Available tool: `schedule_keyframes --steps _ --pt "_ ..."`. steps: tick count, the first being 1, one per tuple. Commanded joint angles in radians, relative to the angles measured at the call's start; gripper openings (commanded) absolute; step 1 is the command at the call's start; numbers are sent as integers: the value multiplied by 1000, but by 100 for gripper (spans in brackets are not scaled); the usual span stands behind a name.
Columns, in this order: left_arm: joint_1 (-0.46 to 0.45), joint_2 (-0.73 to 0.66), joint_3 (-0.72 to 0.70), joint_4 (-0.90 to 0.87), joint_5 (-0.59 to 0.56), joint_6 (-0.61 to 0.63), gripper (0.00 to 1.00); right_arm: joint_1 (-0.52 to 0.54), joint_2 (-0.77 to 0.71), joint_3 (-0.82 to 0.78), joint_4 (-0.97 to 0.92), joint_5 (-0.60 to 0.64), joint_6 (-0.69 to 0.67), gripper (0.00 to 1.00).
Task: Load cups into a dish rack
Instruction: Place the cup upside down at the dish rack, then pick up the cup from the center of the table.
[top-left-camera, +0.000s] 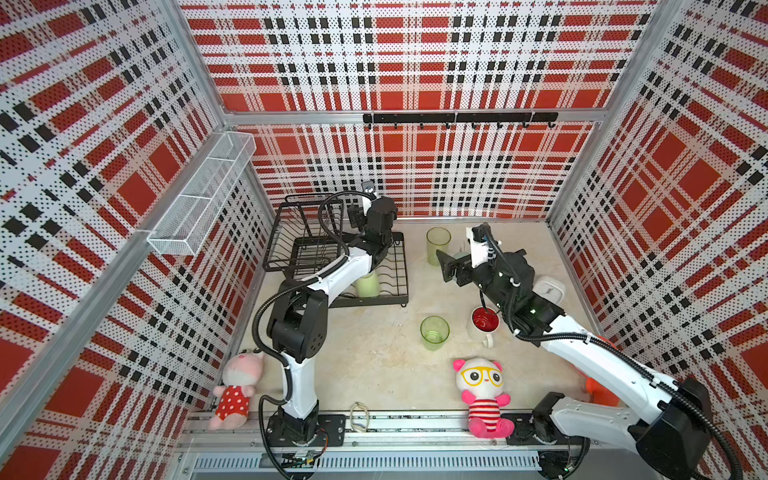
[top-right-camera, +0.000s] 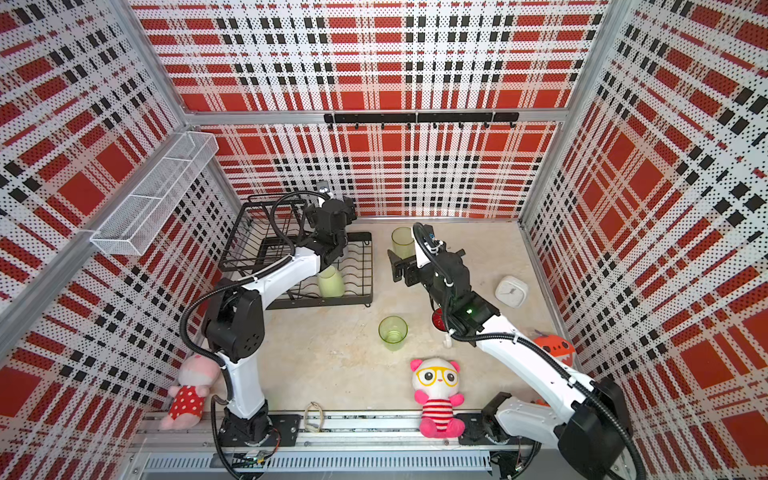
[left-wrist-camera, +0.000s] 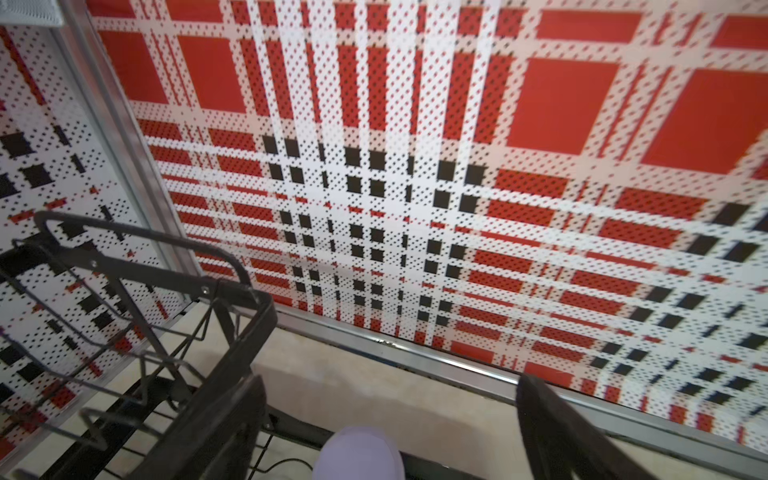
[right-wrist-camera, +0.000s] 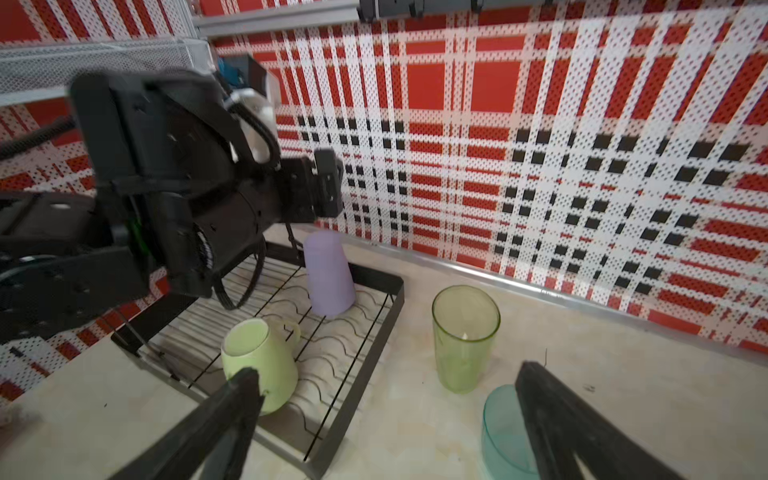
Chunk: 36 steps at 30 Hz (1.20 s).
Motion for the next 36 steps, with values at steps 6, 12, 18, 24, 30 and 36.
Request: schedule_keyframes --steps 6,12,18,24,30,36 --pt "-7 -210 10 -207 300 -45 98 -2 -4 51 -454 -123 100 96" --pt "18 -379 -134 -225 470 -67 98 -2 113 133 -782 -240 99 92" --pt "88 -443 -171 -322 693 -123 98 1 211 136 -856 -327 129 88" --pt "122 -483 -189 -348 756 -171 98 4 292 136 -813 -342 201 83" --pt "123 -526 -185 -355 748 -163 98 27 340 105 -800 -319 241 68" --pt "123 -539 -179 -361 732 -150 98 30 352 31 -675 -355 311 44"
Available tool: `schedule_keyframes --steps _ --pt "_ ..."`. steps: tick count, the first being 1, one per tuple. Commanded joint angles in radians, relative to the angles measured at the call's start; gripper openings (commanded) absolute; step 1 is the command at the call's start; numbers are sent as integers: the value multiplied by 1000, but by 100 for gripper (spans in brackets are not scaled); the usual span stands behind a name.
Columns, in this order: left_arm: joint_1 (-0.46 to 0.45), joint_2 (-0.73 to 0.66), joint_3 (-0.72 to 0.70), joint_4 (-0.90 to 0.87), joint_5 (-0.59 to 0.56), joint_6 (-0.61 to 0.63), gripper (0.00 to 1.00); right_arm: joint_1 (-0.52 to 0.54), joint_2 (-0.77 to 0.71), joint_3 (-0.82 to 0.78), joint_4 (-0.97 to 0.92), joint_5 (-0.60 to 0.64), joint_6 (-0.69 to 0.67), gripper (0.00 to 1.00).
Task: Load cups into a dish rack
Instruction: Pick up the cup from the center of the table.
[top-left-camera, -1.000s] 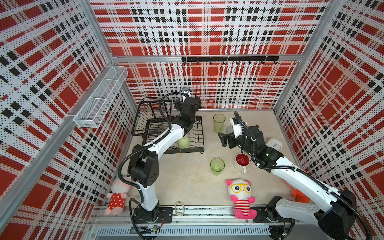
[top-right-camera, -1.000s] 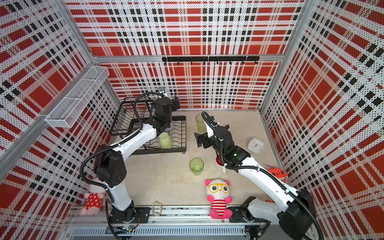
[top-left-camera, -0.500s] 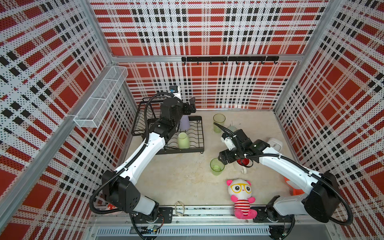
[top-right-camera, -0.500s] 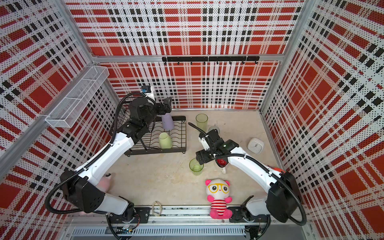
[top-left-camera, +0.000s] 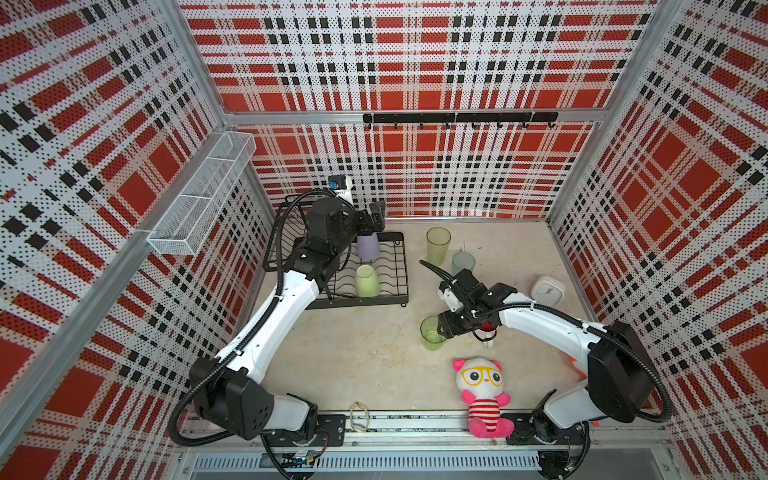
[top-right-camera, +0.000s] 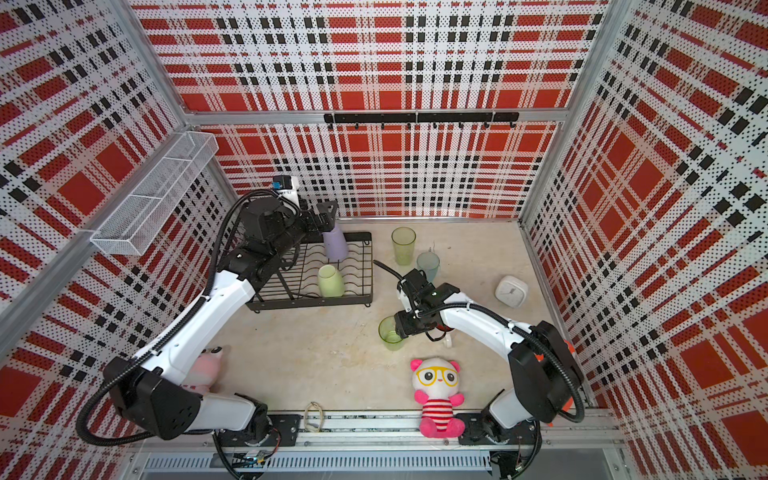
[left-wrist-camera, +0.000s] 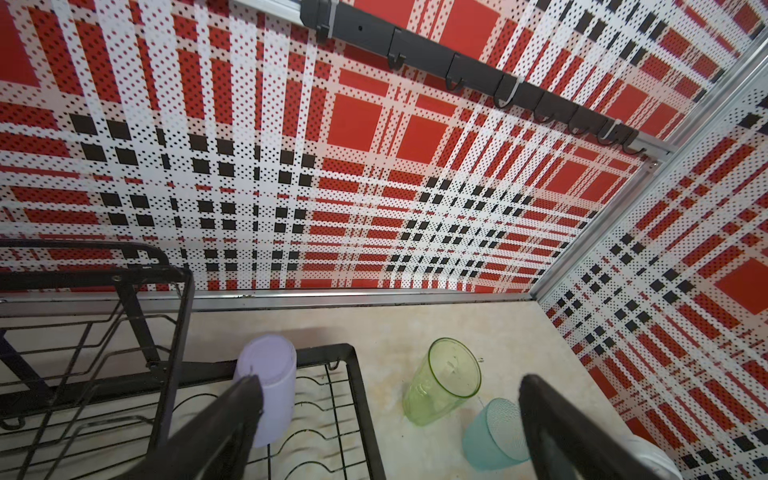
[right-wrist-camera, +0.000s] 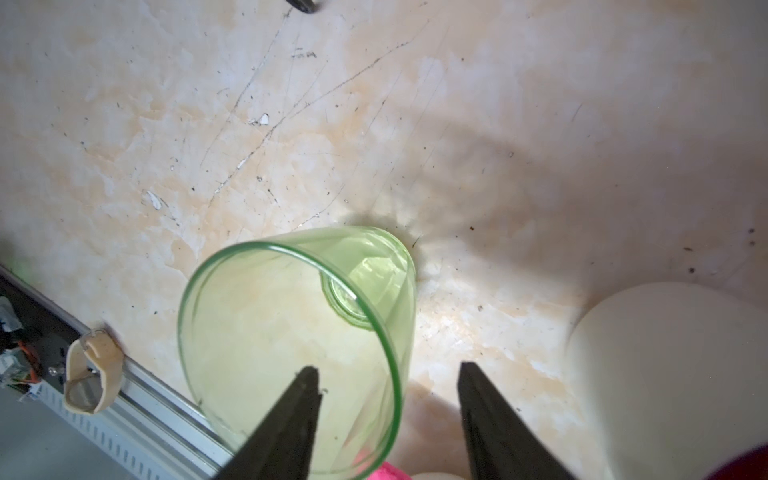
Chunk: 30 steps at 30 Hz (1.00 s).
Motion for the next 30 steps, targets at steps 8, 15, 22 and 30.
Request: schedule_keyframes --steps 8,15,22,30 --pt "-19 -35 4 -19 -7 28 98 22 76 32 62 5 87 14" --pt "-17 -70 -27 -19 -3 26 98 34 30 41 80 39 109 0" --pt "-7 -86 7 -12 107 -64 98 34 -196 -52 342 88 117 0" --pt "19 -84 15 58 242 -328 98 41 -407 -196 891 377 112 0"
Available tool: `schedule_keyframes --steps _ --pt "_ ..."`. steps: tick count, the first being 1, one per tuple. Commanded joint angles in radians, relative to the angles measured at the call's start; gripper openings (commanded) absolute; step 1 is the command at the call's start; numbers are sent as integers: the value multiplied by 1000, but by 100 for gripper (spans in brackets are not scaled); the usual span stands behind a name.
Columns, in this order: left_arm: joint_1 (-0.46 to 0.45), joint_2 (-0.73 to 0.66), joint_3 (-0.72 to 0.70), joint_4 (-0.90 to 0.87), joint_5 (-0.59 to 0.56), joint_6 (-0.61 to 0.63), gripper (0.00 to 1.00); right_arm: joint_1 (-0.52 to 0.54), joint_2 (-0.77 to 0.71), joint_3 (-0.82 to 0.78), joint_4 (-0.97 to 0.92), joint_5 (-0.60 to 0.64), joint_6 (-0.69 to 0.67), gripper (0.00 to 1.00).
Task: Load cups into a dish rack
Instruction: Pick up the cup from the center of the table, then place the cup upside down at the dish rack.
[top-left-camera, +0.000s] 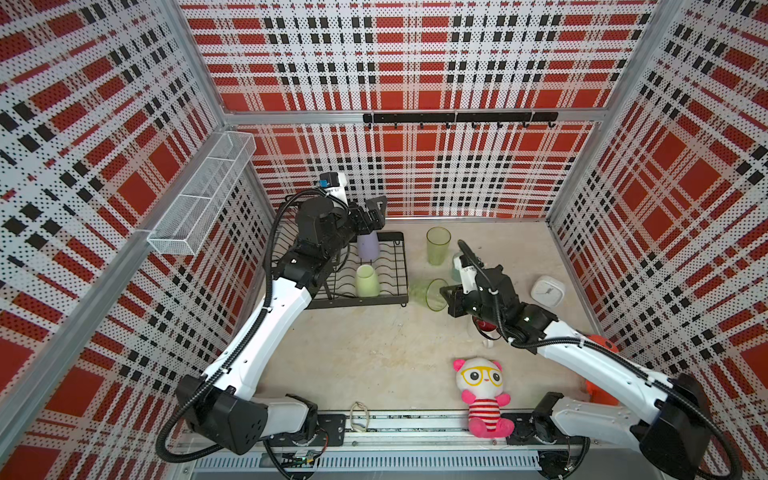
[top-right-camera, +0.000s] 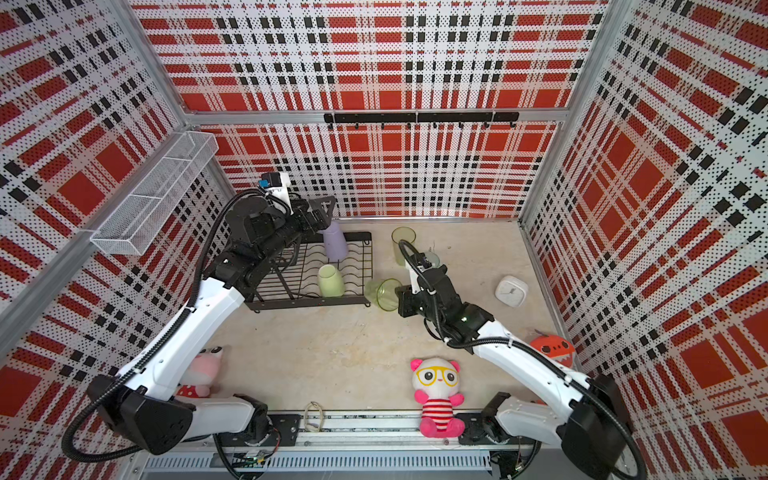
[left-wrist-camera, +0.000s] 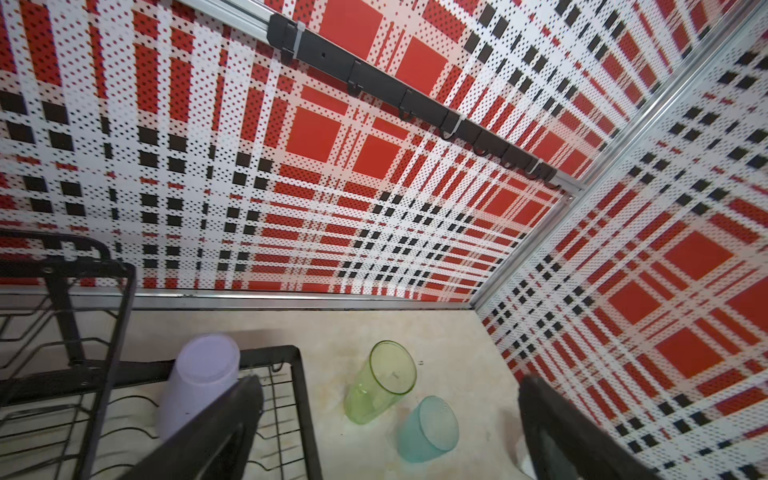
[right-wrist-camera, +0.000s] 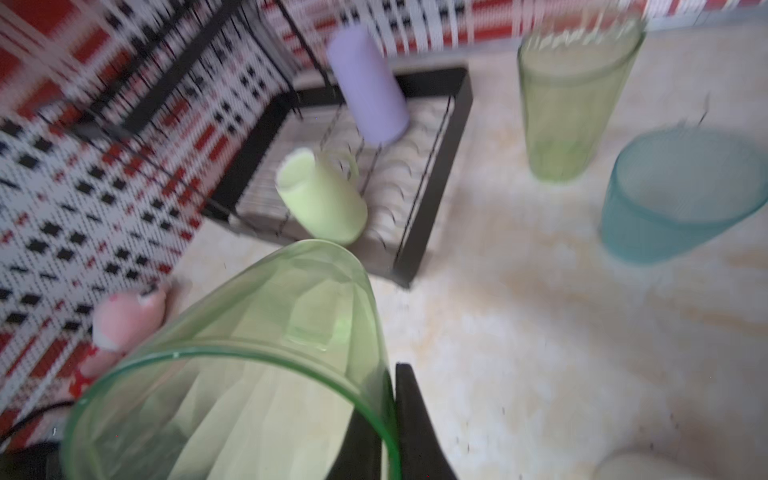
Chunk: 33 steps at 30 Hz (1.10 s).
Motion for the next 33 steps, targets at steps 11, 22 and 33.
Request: schedule_keyframes --steps 11,22,33 --pt "-3 -84 -236 446 292 -577 98 7 51 -166 1041 179 -92 0" --pt "-73 35 -256 569 468 -705 98 7 188 -78 1085 -14 -151 0" --pt "-105 69 -275 666 579 -786 86 -39 233 -93 1162 -125 -159 0"
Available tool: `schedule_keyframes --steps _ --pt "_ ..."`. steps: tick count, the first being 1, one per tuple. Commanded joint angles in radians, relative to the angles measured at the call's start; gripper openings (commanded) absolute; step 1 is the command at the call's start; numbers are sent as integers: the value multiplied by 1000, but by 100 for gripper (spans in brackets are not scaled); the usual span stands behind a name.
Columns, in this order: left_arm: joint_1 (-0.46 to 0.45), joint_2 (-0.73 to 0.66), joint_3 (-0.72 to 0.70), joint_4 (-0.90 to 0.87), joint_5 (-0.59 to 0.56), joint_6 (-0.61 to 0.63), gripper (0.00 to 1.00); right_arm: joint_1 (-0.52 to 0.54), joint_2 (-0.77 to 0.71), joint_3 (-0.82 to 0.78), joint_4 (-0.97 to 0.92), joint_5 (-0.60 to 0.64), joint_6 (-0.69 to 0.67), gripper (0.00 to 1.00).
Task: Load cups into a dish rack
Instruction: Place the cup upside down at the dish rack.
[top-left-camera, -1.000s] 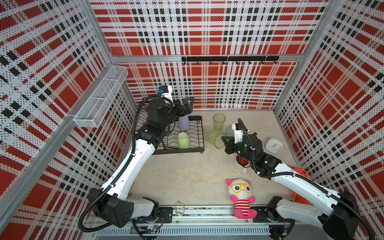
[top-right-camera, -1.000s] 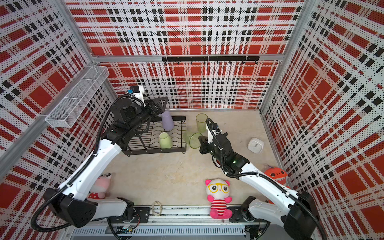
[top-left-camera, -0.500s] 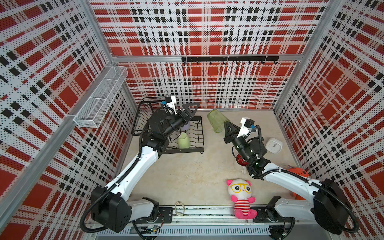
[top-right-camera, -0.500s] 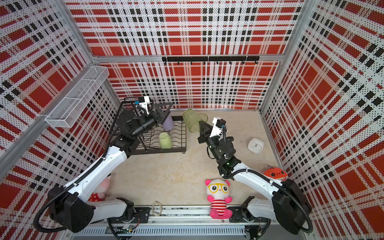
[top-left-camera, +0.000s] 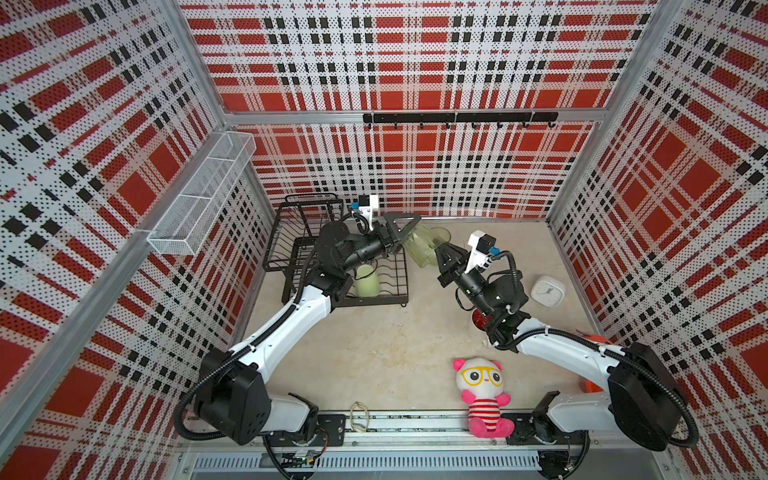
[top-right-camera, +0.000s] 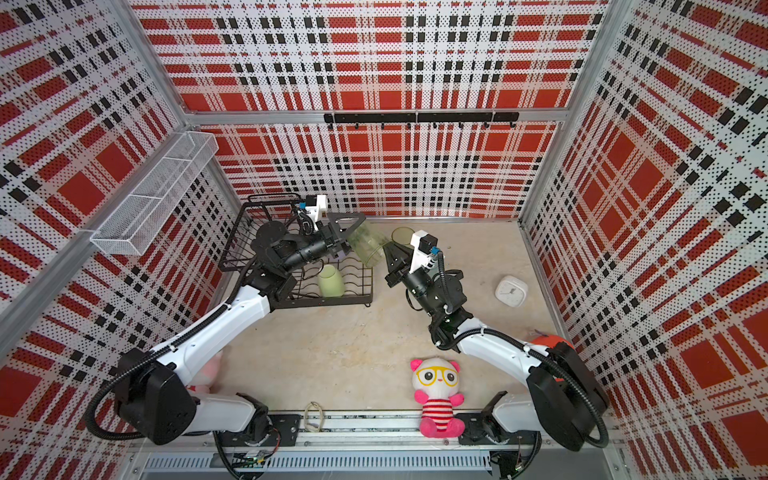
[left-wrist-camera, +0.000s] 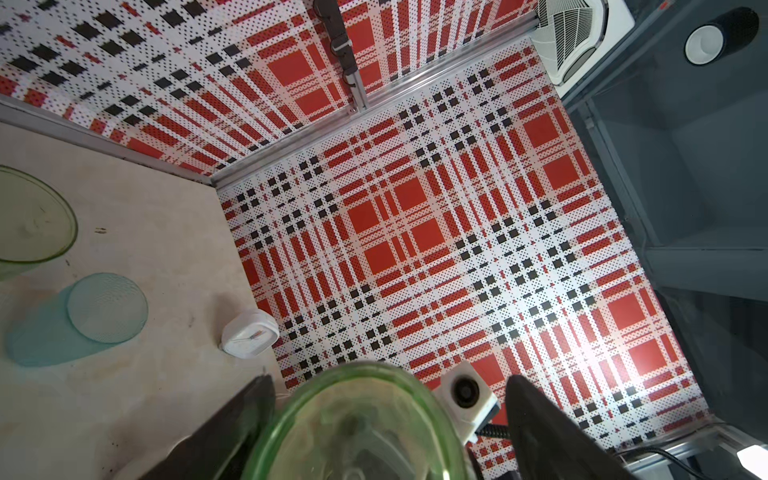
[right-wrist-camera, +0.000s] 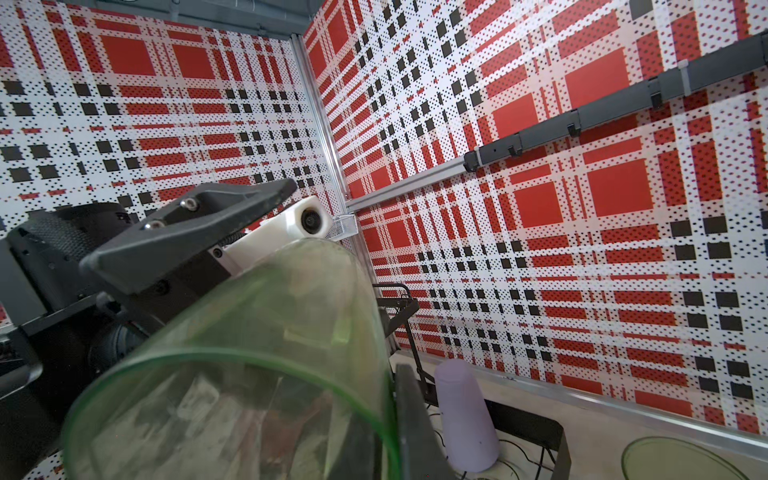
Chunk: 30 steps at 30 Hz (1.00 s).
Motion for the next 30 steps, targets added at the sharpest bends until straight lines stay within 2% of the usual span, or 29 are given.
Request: schedule_keyframes --steps 1,9,14,23,27,30 --pt "-6 1 -6 60 51 -30 85 -34 9 8 66 -36 3 0" --pt "-6 15 3 62 75 -33 84 -83 23 34 57 -106 7 0" --pt "-1 20 -6 62 68 -32 74 -105 35 36 72 -162 11 0" --pt "2 11 -26 55 44 -18 69 -130 55 73 -6 -208 20 0" --pt "13 -2 -52 35 -22 -15 62 -130 65 84 -36 -214 17 31" --pt "19 -4 -44 5 -56 10 60 -130 71 83 -46 -217 20 52"
